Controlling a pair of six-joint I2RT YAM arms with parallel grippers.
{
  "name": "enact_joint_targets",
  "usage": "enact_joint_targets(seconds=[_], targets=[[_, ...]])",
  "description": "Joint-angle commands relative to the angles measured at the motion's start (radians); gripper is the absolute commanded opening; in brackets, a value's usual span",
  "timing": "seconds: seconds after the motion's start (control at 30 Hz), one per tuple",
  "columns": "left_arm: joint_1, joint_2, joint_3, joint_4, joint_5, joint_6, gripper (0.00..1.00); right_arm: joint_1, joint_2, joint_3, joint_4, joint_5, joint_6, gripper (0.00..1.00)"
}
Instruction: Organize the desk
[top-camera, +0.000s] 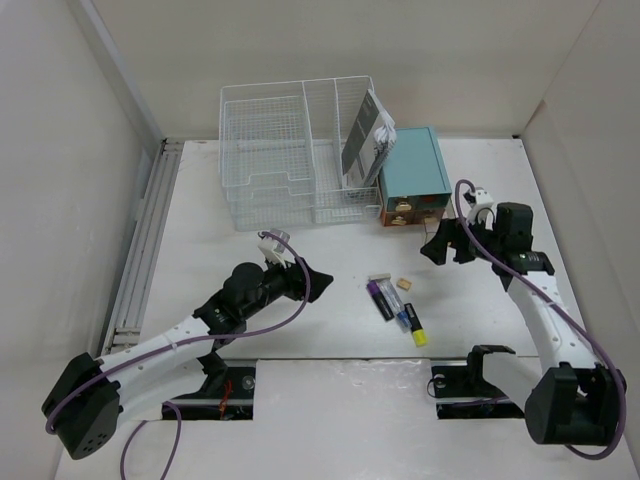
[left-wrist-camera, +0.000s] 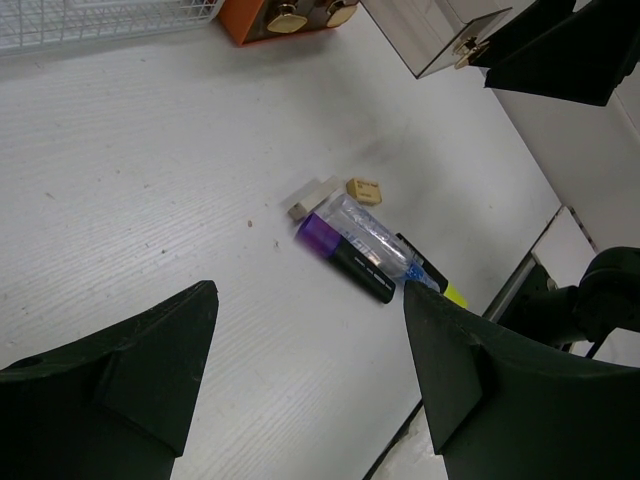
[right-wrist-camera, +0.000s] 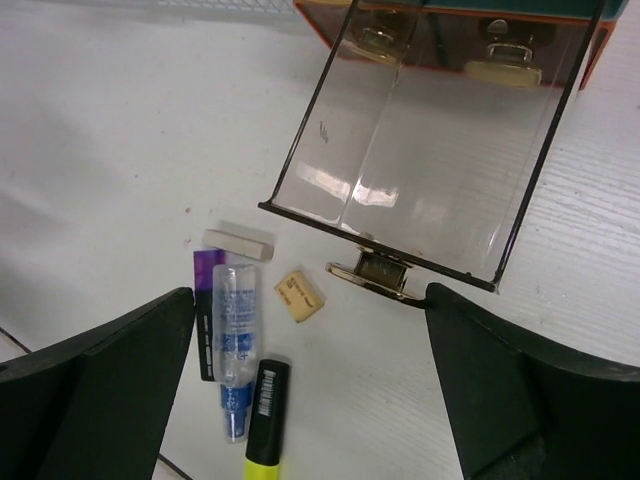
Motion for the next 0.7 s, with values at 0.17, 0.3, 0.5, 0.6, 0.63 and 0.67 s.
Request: enact_joint_targets(seconds=[0.17, 0.3, 0.5, 0.6, 0.63, 0.67], targets=[[0.005, 0.003, 0.024, 0.06, 0.018, 0.006, 0.72, 0.125, -0.041, 0.098, -0.058, -0.36, -0.046, 1.0], [0.005, 0.003, 0.024, 0.06, 0.018, 0.006, 0.72, 0.137, -0.016, 0.11, -0.072, -0.344, -0.047, 1.0], [0.005, -0.029, 0.024, 0.038, 0.009, 0.006, 0.72, 0.036, 0.004, 0.058, -0.026, -0.334, 0.052, 1.0], [0.005, -0.047, 0.024, 0.017, 0.009, 0.015, 0.72, -0.013, 0.014, 0.047, -0.003, -0.307, 0.078, 1.0], [0.005, -0.047, 0.024, 0.017, 0.009, 0.015, 0.72, -0.022, 0.014, 0.047, -0.003, -0.279, 0.097, 1.0], [0.005, -0.047, 0.024, 0.017, 0.0, 0.015, 0.72, -0.037, 0.014, 0.038, 0.006, -0.279, 0.107, 1.0]])
